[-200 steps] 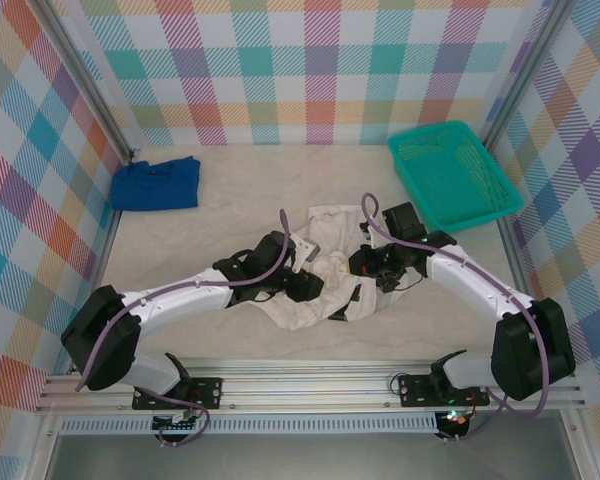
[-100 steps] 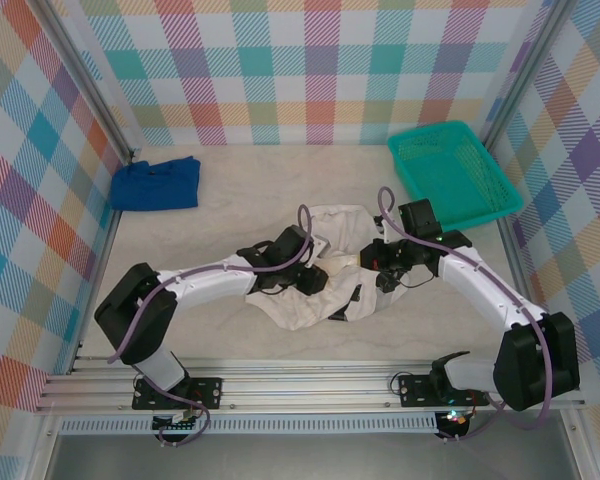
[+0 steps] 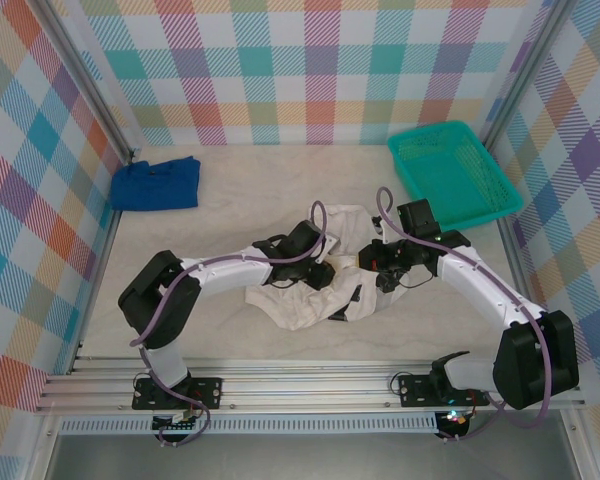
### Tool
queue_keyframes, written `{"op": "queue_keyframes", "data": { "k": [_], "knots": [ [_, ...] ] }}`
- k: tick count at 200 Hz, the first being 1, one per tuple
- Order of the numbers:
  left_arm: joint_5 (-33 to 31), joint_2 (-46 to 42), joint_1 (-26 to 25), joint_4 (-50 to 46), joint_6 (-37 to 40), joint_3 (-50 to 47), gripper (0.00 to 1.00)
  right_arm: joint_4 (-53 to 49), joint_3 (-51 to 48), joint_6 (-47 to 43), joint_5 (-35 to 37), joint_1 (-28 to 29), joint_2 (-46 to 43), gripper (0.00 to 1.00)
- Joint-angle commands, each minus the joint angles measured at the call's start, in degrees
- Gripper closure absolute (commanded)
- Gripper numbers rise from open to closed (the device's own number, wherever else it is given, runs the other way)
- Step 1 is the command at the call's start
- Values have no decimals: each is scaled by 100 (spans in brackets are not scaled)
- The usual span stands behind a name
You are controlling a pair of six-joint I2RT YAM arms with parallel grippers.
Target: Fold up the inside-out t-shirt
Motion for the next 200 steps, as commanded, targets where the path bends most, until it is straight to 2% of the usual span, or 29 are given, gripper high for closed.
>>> {"op": "queue_keyframes", "data": {
  "k": [1, 28, 63, 112, 151, 180, 200],
  "knots": [
    [89, -173, 11, -1, 59, 56, 90, 62, -13, -119, -86, -30, -23, 100],
    [419, -699, 38, 291, 48, -207, 100, 80, 10, -118, -74, -24, -22, 100],
    [838, -1744, 122, 462, 65, -718, 100, 62, 214, -134, -81, -38, -38, 100],
    [957, -2734, 421, 356, 74, -1286, 100, 211, 530, -38, -334, -33, 74, 100],
    [661, -3249, 611, 229, -10, -1715, 100, 693, 664, 293, -719, -26, 367, 100],
    [218, -3579, 759, 490, -528, -2281, 100, 1233, 904, 762, -923, 44, 881, 100],
    [-21, -3705, 873, 667, -811, -2649, 100, 1377, 1217, 905, -792, 155, 1355, 100]
  ]
}}
